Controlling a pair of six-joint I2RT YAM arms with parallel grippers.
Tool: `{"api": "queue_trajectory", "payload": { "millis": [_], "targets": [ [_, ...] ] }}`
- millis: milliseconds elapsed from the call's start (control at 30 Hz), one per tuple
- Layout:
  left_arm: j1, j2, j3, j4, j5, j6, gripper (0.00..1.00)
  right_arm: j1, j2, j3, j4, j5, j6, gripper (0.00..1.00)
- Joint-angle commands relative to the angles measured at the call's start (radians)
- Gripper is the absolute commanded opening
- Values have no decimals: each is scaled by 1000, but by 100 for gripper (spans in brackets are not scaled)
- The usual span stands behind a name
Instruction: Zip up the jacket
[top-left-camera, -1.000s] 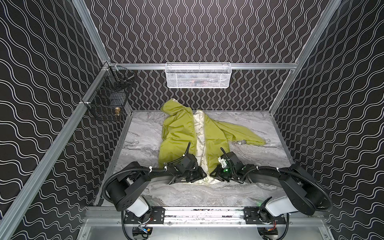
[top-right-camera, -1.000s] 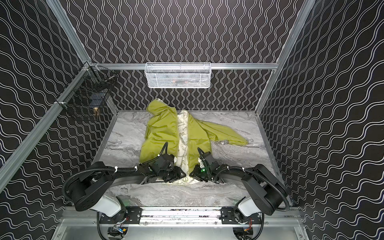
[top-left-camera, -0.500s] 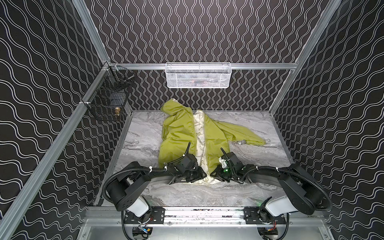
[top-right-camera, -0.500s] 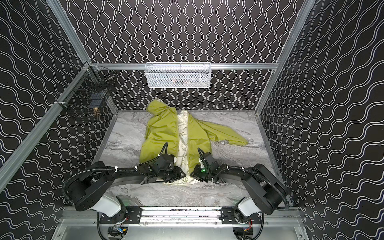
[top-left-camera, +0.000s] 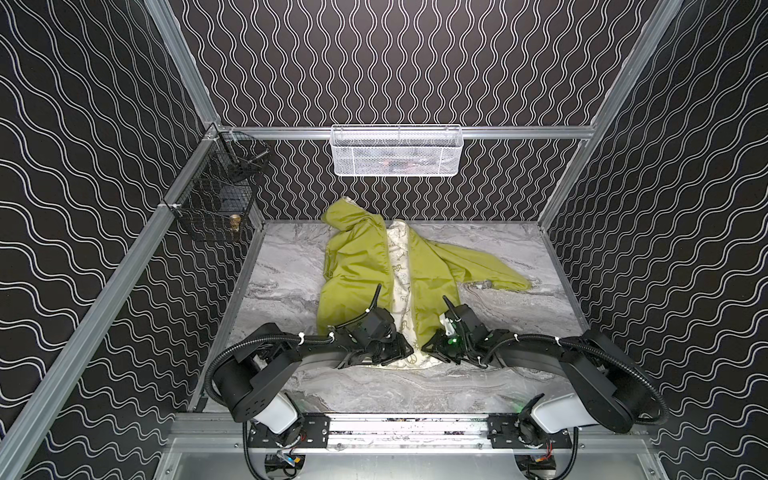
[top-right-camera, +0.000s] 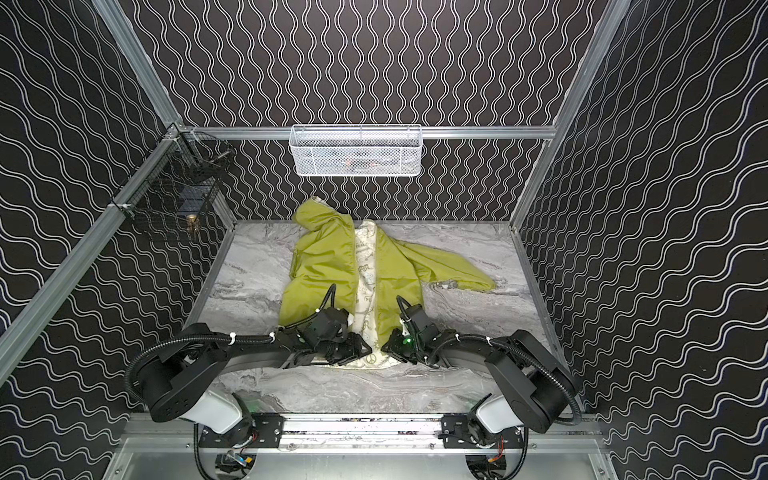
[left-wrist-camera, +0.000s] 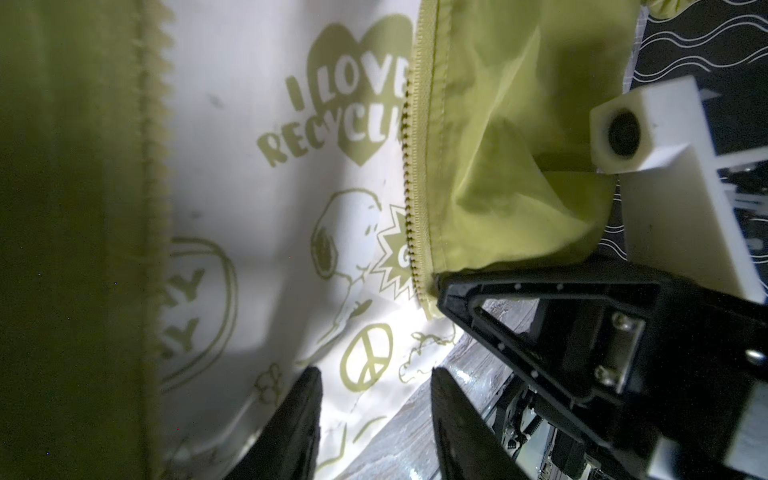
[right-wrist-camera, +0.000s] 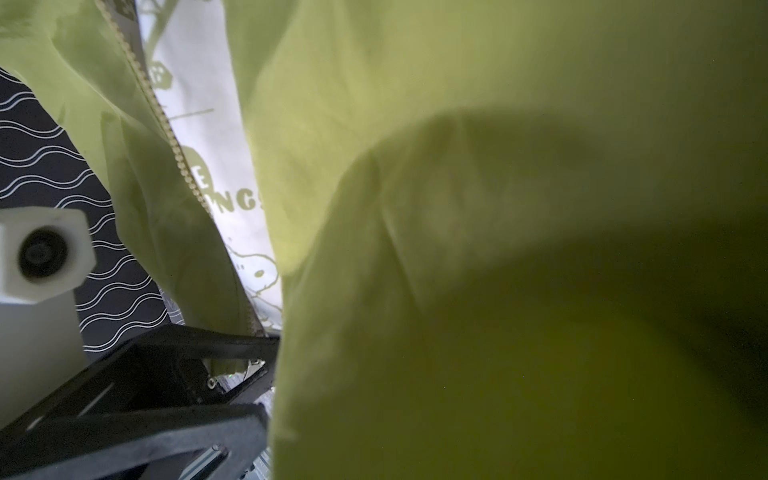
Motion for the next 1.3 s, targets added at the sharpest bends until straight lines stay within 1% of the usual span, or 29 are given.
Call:
{"api": "queue_trajectory", "payload": {
  "millis": [0, 333, 500, 600, 733, 967, 1100, 1267],
  "targets": [
    [2, 5, 4, 5, -5, 1, 47, 2, 3, 0, 13, 3, 4, 17],
    [2, -9, 7, -12, -11, 6, 47, 1, -15, 7, 5, -2, -16, 6],
    [2, -47, 21, -66, -25, 22, 47, -2, -18, 20, -7, -5, -30, 0],
    [1, -105, 29, -129, -45, 42, 47, -3, -21, 33, -14, -8, -42, 0],
    [2, -220, 21, -263, -89, 66, 49, -8, -19, 66, -34, -11, -65, 0],
    [2, -391, -80, -407, -137, 50, 54, -11, 14, 118, -50, -21, -91, 0],
    [2, -424, -137, -406, -141, 37, 56, -11, 31, 122, -37, -35, -86, 0],
    [2, -343, -131, -356, -141, 64, 56, -11, 29, 113, -35, -37, -78, 0]
  ]
}}
